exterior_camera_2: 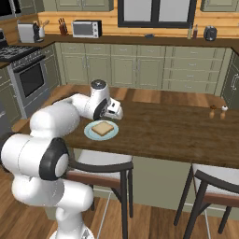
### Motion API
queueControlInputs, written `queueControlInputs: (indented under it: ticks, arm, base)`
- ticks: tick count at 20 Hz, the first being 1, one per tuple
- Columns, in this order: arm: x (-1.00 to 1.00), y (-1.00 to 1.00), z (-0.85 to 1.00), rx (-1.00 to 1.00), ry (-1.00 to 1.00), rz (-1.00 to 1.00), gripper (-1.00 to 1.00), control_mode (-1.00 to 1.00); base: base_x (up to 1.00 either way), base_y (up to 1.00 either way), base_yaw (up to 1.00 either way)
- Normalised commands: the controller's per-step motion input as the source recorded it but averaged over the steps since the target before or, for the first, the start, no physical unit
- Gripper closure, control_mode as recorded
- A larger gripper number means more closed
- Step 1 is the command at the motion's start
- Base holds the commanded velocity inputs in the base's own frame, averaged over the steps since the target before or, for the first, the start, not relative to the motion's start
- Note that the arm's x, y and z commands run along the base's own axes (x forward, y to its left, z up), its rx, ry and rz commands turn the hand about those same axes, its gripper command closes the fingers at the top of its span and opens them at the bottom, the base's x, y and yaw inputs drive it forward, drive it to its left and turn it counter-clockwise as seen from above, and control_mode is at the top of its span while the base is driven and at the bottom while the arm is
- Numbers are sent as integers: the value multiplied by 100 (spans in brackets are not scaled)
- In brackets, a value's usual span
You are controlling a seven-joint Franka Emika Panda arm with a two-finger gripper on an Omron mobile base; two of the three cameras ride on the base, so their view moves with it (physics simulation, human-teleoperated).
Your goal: Start the toaster. Once the lever pops up, take the bread to the plate on the dining counter.
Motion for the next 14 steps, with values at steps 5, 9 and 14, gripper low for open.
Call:
queueControlInputs:
  ticks: [5, 9, 14]
  arm:
    - [-100, -1, 99, 1, 12, -4, -100, -100]
    - [-100, 0, 59, 0, 16, -5, -100, -100]
    - [-100, 0, 13, 0, 9, -5, -100, -100]
  base:
    - [0, 0, 0]
    - [0, 0, 0]
    - [0, 0, 0]
